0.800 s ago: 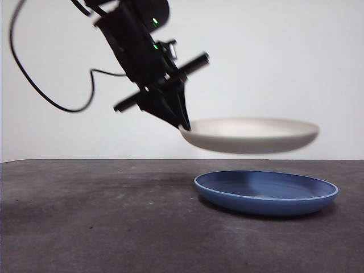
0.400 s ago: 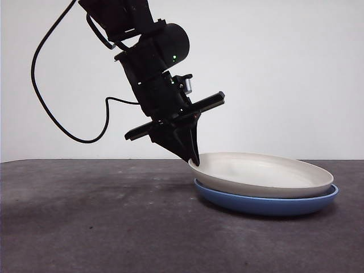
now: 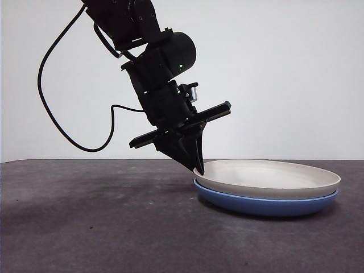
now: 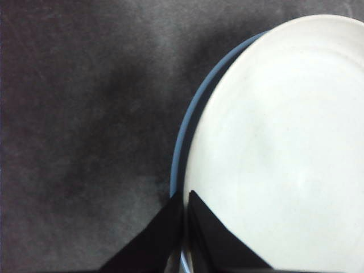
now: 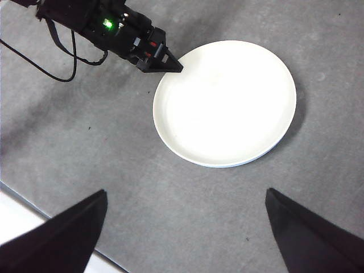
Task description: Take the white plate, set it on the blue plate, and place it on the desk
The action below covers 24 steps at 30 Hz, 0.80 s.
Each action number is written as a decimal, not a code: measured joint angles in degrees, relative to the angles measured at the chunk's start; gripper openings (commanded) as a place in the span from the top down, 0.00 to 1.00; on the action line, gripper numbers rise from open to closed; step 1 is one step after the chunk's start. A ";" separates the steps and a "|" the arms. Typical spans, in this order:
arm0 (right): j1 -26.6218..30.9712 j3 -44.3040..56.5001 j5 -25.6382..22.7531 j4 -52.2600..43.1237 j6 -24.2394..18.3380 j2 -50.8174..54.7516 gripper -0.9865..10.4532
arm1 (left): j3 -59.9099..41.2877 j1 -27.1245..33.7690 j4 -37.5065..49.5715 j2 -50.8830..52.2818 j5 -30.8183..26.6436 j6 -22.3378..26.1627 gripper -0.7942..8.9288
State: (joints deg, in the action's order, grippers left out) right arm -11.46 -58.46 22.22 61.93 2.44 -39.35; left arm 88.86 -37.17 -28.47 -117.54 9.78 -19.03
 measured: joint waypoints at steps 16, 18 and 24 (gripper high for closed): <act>0.00 0.00 0.00 0.59 0.00 0.00 0.52 | 3.69 -0.63 -2.67 0.00 0.04 0.07 0.60; 0.00 0.00 0.00 0.59 0.00 0.00 0.52 | 3.78 -0.63 -3.76 0.00 0.04 0.09 0.60; 0.00 0.00 0.00 0.59 0.00 0.00 0.52 | 3.80 -0.59 -6.71 1.97 0.04 1.86 0.60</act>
State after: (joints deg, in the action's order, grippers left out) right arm -11.46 -58.46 22.22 62.52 2.44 -39.35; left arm 92.66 -37.76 -35.18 -115.57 9.82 -17.17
